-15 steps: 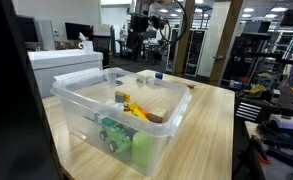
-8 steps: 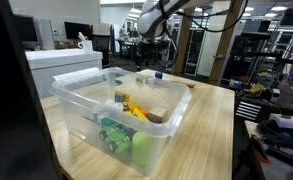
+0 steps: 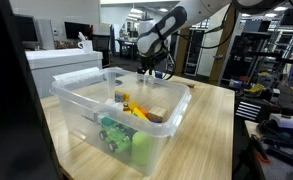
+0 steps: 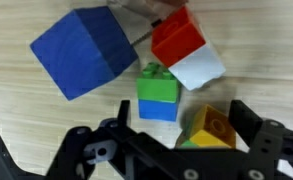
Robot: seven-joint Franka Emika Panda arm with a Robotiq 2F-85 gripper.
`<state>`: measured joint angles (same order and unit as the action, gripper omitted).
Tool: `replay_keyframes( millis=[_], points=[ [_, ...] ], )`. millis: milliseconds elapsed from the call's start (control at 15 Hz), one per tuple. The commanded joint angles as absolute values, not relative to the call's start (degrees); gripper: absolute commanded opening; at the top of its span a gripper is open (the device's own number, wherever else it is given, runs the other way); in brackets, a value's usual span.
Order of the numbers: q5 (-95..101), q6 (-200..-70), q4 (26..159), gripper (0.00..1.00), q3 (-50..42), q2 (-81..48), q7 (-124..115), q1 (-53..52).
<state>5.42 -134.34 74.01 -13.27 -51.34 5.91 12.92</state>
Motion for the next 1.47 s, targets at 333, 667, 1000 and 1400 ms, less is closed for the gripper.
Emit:
replay_keyframes(
  millis=[333,667,1000,1400],
  points=[
    [7.36,-131.67,68.35,0.73,-12.4,-54.3,5.14,12.08],
    [7.31,-130.09,67.76,0.41,-12.17,-54.33,5.5,12.14],
    [5.33,-129.59,68.4,0.4,-8.63,-47.5,8.14,11.62],
    [-2.96,-128.04,75.37,0.4,3.2,-33.62,16.14,12.03]
  ],
)
